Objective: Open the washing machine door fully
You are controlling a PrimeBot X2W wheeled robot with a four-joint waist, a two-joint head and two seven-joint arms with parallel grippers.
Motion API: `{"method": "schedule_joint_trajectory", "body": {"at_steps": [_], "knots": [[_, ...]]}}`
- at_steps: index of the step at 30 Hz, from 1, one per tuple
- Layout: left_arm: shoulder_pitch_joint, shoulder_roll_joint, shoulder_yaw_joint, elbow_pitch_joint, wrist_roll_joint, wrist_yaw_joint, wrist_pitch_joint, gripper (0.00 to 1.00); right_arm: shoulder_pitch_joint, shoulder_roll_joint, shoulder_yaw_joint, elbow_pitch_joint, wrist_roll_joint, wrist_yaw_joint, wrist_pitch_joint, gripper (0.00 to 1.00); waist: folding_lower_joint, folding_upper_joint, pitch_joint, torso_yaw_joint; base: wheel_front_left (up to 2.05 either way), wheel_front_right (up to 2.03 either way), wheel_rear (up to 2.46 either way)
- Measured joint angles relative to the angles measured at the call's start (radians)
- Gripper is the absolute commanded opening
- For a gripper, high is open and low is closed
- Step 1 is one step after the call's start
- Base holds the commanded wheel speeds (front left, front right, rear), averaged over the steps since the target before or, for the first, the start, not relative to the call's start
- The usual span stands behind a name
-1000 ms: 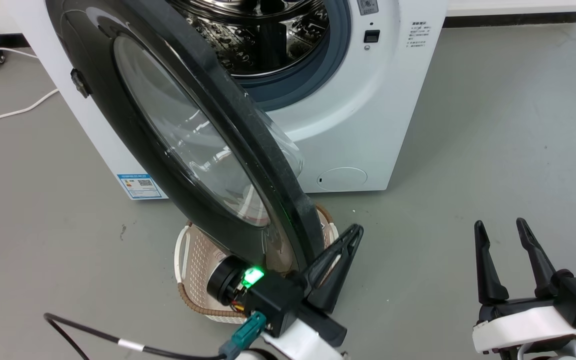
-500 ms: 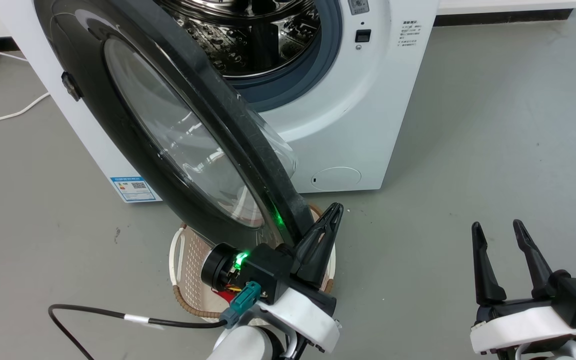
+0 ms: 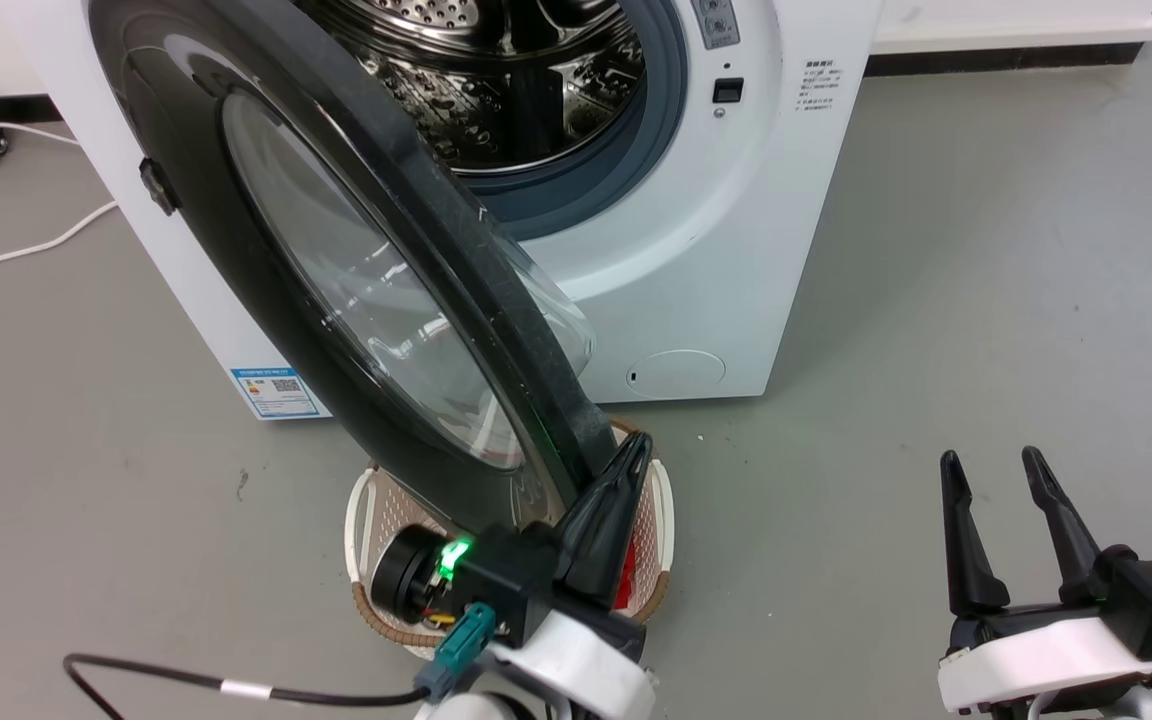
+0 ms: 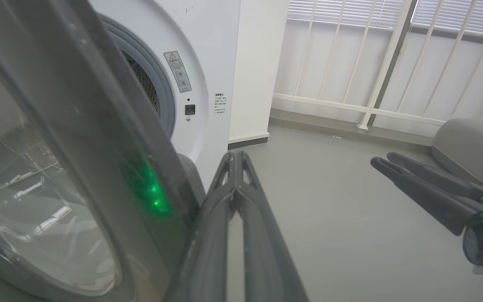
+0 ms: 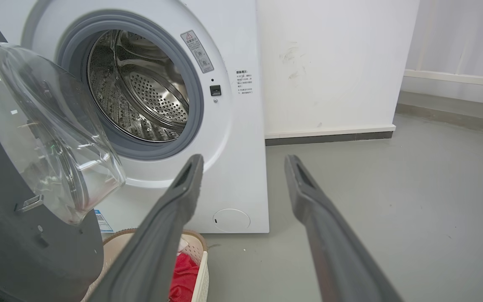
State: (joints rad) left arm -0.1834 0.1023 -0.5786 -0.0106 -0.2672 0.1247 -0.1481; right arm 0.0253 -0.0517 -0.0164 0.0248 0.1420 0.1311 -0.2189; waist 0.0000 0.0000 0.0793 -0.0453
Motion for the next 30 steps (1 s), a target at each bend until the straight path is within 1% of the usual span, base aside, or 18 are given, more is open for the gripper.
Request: {"method": "schedule_joint_trajectory", "body": {"at_steps": [1,2,4,10,20,26,30], "knots": [[0.000,0.000,0.000,0.000,0.000,0.000,0.000,0.00,0.000,0.000,0.000,0.000,0.000,0.000,0.000,1.00,0.0000,0.0000,0.000,0.000,0.00,0.00,0.00],[0.024,0.010,0.002,-0.018,0.000,0.013,0.004,0.00,0.003,0.000,-0.001,0.000,0.002,0.000,0.000,1.00,0.0000,0.0000,-0.006,0.001,0.00,0.00,0.00],[0.044,0.014,0.003,-0.033,0.000,0.026,0.010,0.00,0.008,0.000,-0.002,0.002,0.004,0.000,0.000,1.00,0.0000,0.0000,-0.012,0.005,0.00,0.00,0.00],[0.098,0.036,0.016,-0.077,-0.003,0.054,0.022,0.00,0.020,0.000,0.000,0.004,0.009,0.000,0.004,1.00,-0.0001,0.0000,-0.028,0.014,0.00,0.00,0.00],[0.168,0.082,0.021,-0.140,0.004,0.082,0.032,0.00,0.036,0.000,-0.003,-0.002,0.013,0.000,0.010,1.00,0.0000,0.0000,-0.045,0.022,0.00,0.00,0.00],[0.209,0.104,0.016,-0.161,0.011,0.098,0.039,0.00,0.041,0.000,-0.002,-0.006,0.016,0.000,0.015,1.00,0.0000,0.0000,-0.050,0.039,0.00,0.00,0.00],[0.216,0.110,0.021,-0.179,0.021,0.113,0.021,0.00,0.042,0.000,-0.002,-0.008,0.016,0.000,0.019,1.00,0.0000,0.0000,-0.046,0.054,0.00,0.00,0.00]]}}
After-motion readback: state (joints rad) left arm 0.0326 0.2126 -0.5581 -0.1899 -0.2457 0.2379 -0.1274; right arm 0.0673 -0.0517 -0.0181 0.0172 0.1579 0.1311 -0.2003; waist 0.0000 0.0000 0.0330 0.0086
